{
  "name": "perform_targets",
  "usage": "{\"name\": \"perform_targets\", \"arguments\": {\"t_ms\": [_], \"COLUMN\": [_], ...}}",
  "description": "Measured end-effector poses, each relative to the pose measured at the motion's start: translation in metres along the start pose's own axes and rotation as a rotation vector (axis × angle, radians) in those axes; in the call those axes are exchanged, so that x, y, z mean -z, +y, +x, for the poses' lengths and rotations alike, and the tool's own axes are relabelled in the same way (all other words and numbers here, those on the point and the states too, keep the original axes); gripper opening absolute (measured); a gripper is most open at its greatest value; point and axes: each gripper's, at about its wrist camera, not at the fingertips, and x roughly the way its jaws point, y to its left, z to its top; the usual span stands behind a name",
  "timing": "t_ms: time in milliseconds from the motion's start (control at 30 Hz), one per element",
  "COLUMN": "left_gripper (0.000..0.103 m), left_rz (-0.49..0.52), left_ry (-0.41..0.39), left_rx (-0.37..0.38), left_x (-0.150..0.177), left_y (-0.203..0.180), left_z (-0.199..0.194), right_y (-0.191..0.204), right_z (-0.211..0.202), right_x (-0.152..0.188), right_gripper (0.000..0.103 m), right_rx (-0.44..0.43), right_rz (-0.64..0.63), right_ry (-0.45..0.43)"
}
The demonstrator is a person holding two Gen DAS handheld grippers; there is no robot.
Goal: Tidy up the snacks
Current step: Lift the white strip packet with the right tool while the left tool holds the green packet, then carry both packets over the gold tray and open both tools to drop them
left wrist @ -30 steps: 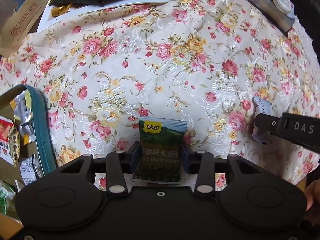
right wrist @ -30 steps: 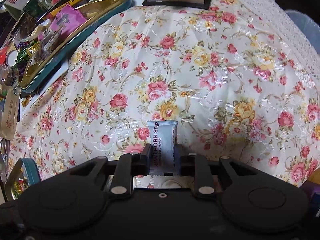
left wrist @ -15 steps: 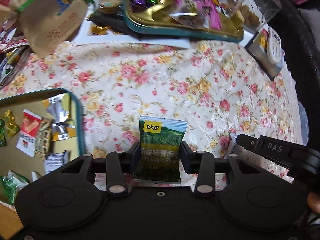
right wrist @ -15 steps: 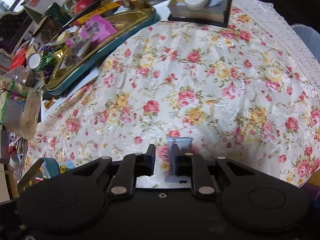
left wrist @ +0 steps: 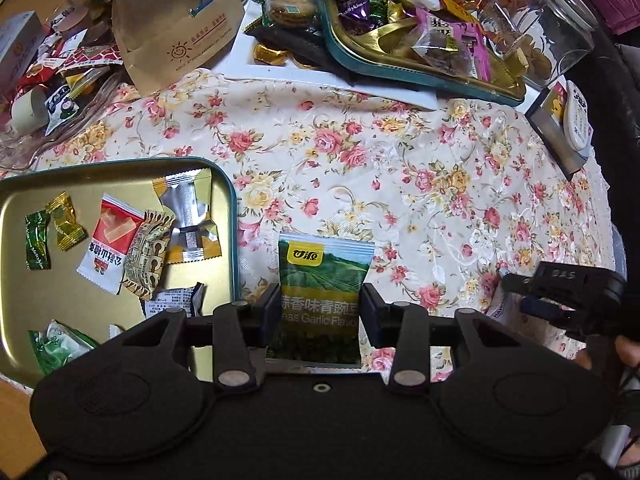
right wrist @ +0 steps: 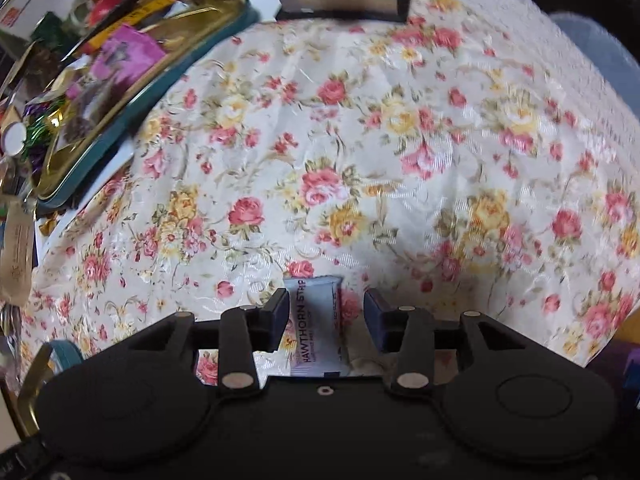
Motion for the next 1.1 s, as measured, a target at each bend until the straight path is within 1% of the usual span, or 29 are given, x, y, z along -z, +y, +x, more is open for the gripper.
{"name": "perform_targets", "arguments": {"t_ms": [100,233,267,300,367,433,500,600,667,733,900,1100], "left_gripper": [0.049,0.049,0.049,0.049,0.049,0.049,0.049,0.049,0.049,0.049,0.049,0.049], "left_rz": [0.010,-0.001,-0.004,-0.006,-0.009,-0.016,-0.023,-0.036,-0.047,-0.063,-0.093,-0.133], "left_ry": [0.003,0.002,0.000,-0.002,-0.005,-0.006,-0.008,-0.017,-0.023,-0.029,-0.046,-0.061], "left_rx": [0.006,0.016,0.017,0.016,0.015,0.013,0.012,0.009,0.006,0.003,-0.011,-0.021], "left_x": [0.000,-0.002,-0.003,-0.002,-0.002,-0.001,0.000,0.001,0.002,0.004,0.008,0.011], "left_y": [-0.002,0.000,0.001,0.002,0.006,0.009,0.014,0.022,0.029,0.037,0.056,0.082], "left_z": [-0.001,-0.002,-0.003,-0.004,-0.006,-0.007,-0.008,-0.011,-0.013,-0.016,-0.021,-0.028], "right_y": [0.005,0.021,0.025,0.028,0.036,0.042,0.044,0.044,0.051,0.062,0.103,0.149], "right_z": [0.009,0.007,0.007,0.007,0.007,0.008,0.007,0.003,-0.003,-0.011,-0.033,-0.057], "right_x": [0.006,0.020,0.024,0.028,0.038,0.045,0.047,0.045,0.045,0.045,0.058,0.077], "right_gripper": [0.045,0.045,0.041,0.034,0.026,0.024,0.023,0.022,0.022,0.022,0.022,0.022], "right_rx": [0.005,0.051,0.070,0.091,0.126,0.147,0.145,0.096,0.044,-0.006,-0.106,-0.220], "right_rz": [-0.021,-0.143,-0.173,-0.203,-0.285,-0.350,-0.353,-0.300,-0.261,-0.247,-0.296,-0.357], "right_ry": [0.037,-0.016,-0.027,-0.042,-0.075,-0.095,-0.100,-0.068,-0.045,-0.036,-0.056,-0.058]}}
